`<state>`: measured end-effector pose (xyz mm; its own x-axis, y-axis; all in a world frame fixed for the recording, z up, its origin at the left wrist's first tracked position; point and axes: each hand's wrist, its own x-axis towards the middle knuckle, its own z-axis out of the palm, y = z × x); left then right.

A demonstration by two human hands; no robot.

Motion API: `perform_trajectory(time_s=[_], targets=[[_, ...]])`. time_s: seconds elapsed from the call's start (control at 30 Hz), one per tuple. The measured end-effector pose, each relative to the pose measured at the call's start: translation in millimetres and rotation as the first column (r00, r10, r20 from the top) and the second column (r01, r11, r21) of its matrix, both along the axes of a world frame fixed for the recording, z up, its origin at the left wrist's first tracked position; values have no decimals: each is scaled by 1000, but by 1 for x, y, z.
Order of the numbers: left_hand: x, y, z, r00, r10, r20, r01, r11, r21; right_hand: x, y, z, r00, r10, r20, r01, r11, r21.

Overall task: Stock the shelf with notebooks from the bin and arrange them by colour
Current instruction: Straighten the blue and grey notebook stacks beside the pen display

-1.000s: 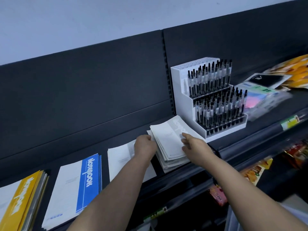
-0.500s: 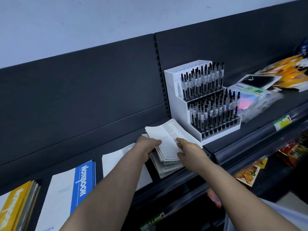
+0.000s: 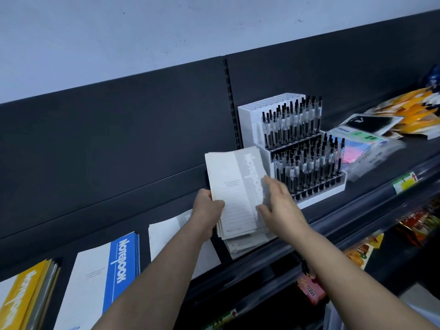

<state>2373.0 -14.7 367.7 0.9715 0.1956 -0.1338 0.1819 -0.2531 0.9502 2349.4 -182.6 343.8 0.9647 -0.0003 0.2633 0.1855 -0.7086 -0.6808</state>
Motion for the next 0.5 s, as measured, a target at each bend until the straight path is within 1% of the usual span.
perform_trajectory(time_s=[0.07, 0.17, 0.3, 0.33, 0.4, 0.5], targets=[[-7, 15, 5, 996, -41, 85, 40, 999, 8, 2, 5, 11, 1000, -13, 2, 13, 999, 38], [-13, 30, 5, 982, -93, 164, 94, 996, -1, 0, 17, 22, 1000, -9, -12, 11, 992, 127], [-16, 32, 1, 956, -88, 278, 94, 996, -9, -6, 31, 25, 989, -9, 148, -28, 970, 242], [-18, 30, -1, 949, -88, 304, 95, 995, -8, -6, 32, 23, 986, -2, 168, -45, 959, 278], [-21, 25, -11, 938, -108, 328, 109, 994, 16, -6, 31, 14, 987, 16, 158, -68, 941, 331], [-24, 19, -33, 946, -132, 296, 131, 991, 20, -8, 32, -8, 992, 23, 121, -66, 927, 368]])
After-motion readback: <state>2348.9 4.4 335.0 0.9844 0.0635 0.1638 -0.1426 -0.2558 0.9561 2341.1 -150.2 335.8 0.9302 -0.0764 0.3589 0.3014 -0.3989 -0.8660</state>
